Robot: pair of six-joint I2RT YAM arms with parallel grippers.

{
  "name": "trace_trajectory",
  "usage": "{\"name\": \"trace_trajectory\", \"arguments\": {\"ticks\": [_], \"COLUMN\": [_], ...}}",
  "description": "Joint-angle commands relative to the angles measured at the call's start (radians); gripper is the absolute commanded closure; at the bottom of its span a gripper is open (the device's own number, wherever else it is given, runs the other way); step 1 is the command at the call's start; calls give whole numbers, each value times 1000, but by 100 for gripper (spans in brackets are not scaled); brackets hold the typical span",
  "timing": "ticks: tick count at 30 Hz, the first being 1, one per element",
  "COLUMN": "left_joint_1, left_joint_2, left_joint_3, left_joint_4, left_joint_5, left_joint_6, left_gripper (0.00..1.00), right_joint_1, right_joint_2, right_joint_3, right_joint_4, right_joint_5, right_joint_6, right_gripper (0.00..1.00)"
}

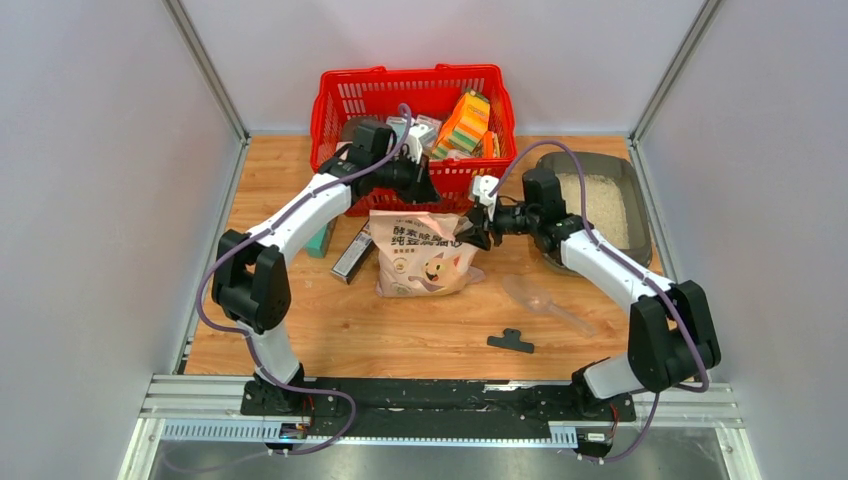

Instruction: Fill the litter box with clean litter

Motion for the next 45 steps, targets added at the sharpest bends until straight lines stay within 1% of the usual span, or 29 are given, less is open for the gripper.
{"name": "trace_trajectory", "arguments": {"ticks": [1,2,6,10,12,16,19,20,21,23,24,25,26,27,31,33,34,36,37,38,39,40,41,43,45], "left_joint_1": [18,18,21,34,45,74,99,108,123,142,166,179,192,203,257,266,271,289,298,317,326,332,337,340,340], "left_joint_2": [-46,-46,-55,-70,-78,-80,-93,-106,-112,-139,-149,-161,-181,-190,-233,-262,-271,-307,-320,-351,-366,-379,-405,-425,-446], "left_joint_3": [30,28,15,11,17,40,50,50,50,39,21,11,2,-16,-61,-81,-87,-108,-119,-131,-159,-171,-180,-216,-258], "left_joint_4": [-11,-10,-2,-25,-62,-139,-194,-232,-251,-292,-300,-307,-324,-333,-366,-384,-393,-421,-427,-438,-447,-461,-499,-530,-519], "left_joint_5": [30,58,104,150,185,192,184,176,173,167,166,164,163,159,155,155,155,155,155,159,162,167,172,182,219], "left_joint_6": [42,44,41,68,105,166,228,273,297,350,360,367,390,398,439,456,464,485,490,508,524,551,620,685,720], "left_gripper": [100,100,100,100,100,100,99,99,99,99,99,99,99,99,99,97,96,88,84,75,70,66,60,55,51], "right_joint_1": [-16,-19,-37,-42,-42,-42,-42,-42,-42,-42,-42,-42,-45,-40,-31,-30,-30,-30,-31,-30,-31,-30,-31,-31,-31], "right_joint_2": [21,23,49,90,119,153,156,152,150,144,142,142,142,144,141,141,141,139,139,139,138,133,130,130,132], "right_joint_3": [57,59,74,102,123,136,120,116,110,84,73,61,35,22,-18,-28,-28,-28,-21,-13,-6,1,5,24,44], "right_joint_4": [7,7,7,-11,-34,-46,-23,-17,16,63,146,185,222,277,326,342,340,328,317,302,275,267,259,221,190], "right_joint_5": [-37,-39,-73,-169,-205,-271,-269,-268,-266,-260,-258,-246,-240,-234,-197,-186,-176,-168,-160,-162,-162,-159,-162,-160,-159], "right_joint_6": [23,24,26,26,24,50,83,93,112,207,248,288,367,397,448,463,463,454,451,446,445,445,448,474,494], "right_gripper": [55,53,50,46,44,44,46,47,48,48,49,49,50,50,50,52,53,53,57,68,74,78,85,89,93]}}
